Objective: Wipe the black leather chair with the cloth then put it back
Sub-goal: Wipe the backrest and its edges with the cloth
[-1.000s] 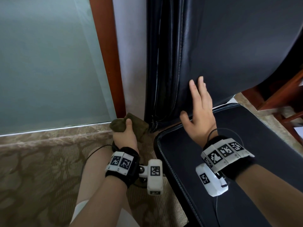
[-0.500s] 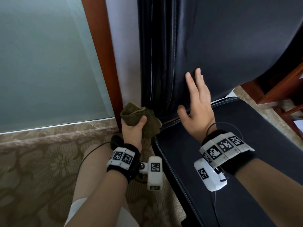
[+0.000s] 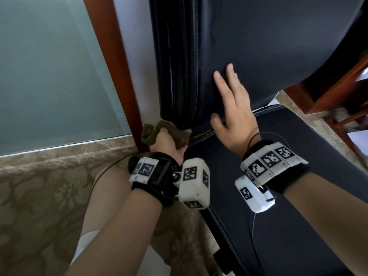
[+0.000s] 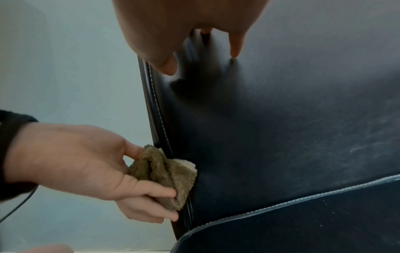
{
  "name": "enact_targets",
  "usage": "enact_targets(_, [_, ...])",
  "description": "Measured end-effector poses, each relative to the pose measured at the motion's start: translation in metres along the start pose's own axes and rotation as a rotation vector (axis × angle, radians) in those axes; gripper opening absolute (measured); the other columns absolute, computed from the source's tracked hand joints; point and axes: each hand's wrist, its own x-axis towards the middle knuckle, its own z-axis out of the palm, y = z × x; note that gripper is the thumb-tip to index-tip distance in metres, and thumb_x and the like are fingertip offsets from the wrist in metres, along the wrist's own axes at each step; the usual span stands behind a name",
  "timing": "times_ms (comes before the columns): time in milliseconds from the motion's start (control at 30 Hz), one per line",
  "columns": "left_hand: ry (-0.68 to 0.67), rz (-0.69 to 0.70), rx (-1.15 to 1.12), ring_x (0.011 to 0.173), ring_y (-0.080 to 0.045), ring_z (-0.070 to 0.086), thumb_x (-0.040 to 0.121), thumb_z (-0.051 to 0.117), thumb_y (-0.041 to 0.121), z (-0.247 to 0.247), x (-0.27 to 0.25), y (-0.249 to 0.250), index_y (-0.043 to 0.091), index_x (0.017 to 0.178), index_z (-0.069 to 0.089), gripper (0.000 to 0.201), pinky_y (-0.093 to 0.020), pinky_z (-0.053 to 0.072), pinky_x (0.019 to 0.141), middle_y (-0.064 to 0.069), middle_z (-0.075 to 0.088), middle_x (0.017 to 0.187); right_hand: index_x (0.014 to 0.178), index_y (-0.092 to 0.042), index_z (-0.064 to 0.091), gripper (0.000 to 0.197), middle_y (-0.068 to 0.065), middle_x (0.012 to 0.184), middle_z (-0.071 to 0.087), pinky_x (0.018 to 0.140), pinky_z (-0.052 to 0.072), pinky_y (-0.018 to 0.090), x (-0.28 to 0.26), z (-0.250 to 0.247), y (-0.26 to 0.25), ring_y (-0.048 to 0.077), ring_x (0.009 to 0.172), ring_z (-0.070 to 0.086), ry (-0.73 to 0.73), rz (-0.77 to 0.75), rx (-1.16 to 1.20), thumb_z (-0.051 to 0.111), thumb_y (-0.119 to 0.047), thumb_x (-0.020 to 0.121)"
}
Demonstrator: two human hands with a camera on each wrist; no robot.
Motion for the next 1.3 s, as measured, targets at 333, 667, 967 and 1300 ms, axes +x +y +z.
enact_targets(333, [-0.152, 0.076, 0.155, 0.111, -0.029, 0.057, 0.079, 0.053, -0.003, -0.011, 0.009, 0.002, 0.008, 0.141, 0.027, 0.068, -0.036, 0.058, 0.063, -0.016, 0.053, 0.128, 0.143, -0.014, 0.029, 0.072, 0.014, 0.153, 0.017, 0.114, 0.016, 0.024, -0.008, -0.006, 0.012, 0.023, 0.139, 0.018, -0.017, -0.003, 0.026, 0.047, -0.001, 0.075])
enact_targets(667, [0.044, 0.514, 0.274, 0.113, -0.023, 0.052, 0.087, 0.056, 0.004, -0.013, -0.003, -0.001, 0.040, 0.145, 0.020, 0.078, -0.045, 0.048, 0.095, -0.004, 0.044, 0.135, 0.140, -0.011, 0.034, 0.064, 0.010, 0.149, 0.024, 0.112, 0.024, 0.023, -0.014, -0.019, 0.021, 0.005, 0.133, 0.021, 0.025, 0.156, 0.245, 0.044, -0.006, 0.077])
enact_targets(967, [0.106, 0.628, 0.768, 0.108, -0.035, 0.055, 0.087, 0.063, 0.024, -0.006, -0.002, -0.014, 0.021, 0.135, 0.039, 0.053, -0.031, 0.042, 0.084, -0.020, 0.052, 0.124, 0.136, -0.002, 0.037, 0.054, 0.016, 0.141, 0.035, 0.094, 0.030, 0.002, -0.028, -0.030, 0.029, 0.016, 0.129, 0.033, 0.020, 0.330, 0.247, 0.048, 0.003, 0.083])
enact_targets(1300, [-0.261, 1.225, 0.532, 0.114, -0.015, 0.045, 0.079, 0.062, 0.010, 0.014, -0.052, 0.051, 0.017, 0.130, 0.041, 0.056, -0.003, 0.031, 0.093, -0.009, 0.043, 0.125, 0.144, -0.018, 0.028, 0.066, 0.009, 0.154, 0.017, 0.106, 0.004, 0.004, 0.016, -0.037, -0.019, 0.016, 0.137, 0.019, 0.111, 0.123, 0.157, 0.046, -0.006, 0.082])
